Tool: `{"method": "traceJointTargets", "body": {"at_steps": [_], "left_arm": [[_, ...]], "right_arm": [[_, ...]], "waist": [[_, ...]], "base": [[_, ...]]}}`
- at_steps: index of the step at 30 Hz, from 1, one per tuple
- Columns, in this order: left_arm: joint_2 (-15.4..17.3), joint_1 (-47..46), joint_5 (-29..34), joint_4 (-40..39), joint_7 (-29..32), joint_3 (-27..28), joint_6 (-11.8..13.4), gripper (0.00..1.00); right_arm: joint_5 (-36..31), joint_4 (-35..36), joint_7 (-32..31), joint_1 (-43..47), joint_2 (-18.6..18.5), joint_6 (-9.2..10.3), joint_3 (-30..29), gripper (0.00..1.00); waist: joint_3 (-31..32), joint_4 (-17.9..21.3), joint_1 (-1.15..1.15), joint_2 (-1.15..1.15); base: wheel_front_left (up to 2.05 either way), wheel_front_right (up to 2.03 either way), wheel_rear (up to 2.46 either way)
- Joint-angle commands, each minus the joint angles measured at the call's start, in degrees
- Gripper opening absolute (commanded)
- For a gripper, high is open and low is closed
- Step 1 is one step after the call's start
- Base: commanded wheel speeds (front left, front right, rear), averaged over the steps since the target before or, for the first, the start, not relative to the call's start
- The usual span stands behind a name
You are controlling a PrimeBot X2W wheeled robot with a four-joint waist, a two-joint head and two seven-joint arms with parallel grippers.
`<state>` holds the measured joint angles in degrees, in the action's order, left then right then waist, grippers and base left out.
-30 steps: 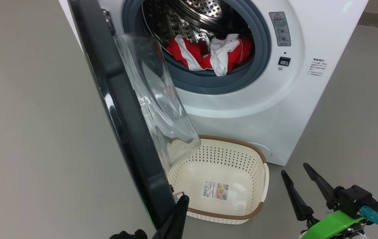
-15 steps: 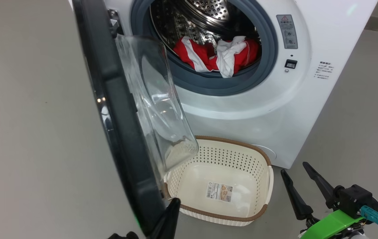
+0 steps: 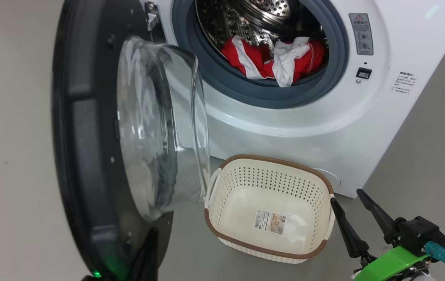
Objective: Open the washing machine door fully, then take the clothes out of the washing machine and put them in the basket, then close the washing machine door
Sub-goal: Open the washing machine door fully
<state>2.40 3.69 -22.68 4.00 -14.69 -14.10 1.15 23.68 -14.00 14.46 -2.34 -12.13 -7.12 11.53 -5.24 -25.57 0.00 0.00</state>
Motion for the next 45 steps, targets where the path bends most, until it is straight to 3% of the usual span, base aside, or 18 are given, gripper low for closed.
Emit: {"method": "traceJointTargets", "body": {"at_steps": [1,10,14,37,45], "left_arm": [[0.48,-0.45,0.38,-1.40,-0.31,3.88,1.09,0.00],[0.48,-0.66,1.00,-1.40,-0.31,12.55,2.85,0.00],[0.48,-1.54,-1.64,-1.17,-0.31,16.84,3.07,0.00],[0.48,-11.01,1.70,4.49,-0.31,35.29,1.60,0.00],[0.48,-15.32,5.52,8.34,-0.31,42.61,-0.77,0.00]], "right_arm": [[-0.14,1.59,0.53,-0.47,-0.75,-0.36,0.93,1.00],[0.05,1.85,0.53,-0.92,-1.18,-0.36,1.26,1.00],[0.02,1.80,0.53,-1.21,-1.37,-0.36,1.34,1.00],[-0.24,2.13,0.54,-3.07,-2.14,-0.36,0.86,1.00],[-0.35,2.23,0.54,-3.69,-2.12,-0.36,0.80,1.00]], "waist": [[-0.23,-0.21,0.00,0.00],[-0.90,-0.31,0.00,0.00],[-1.40,-0.07,0.00,0.00],[-4.40,1.11,0.00,0.00],[-5.88,1.92,0.00,0.00]], "base": [[0.00,0.00,0.00],[0.00,0.00,0.00],[0.00,0.00,0.00],[0.00,0.00,0.00],[0.00,0.00,0.00]]}}
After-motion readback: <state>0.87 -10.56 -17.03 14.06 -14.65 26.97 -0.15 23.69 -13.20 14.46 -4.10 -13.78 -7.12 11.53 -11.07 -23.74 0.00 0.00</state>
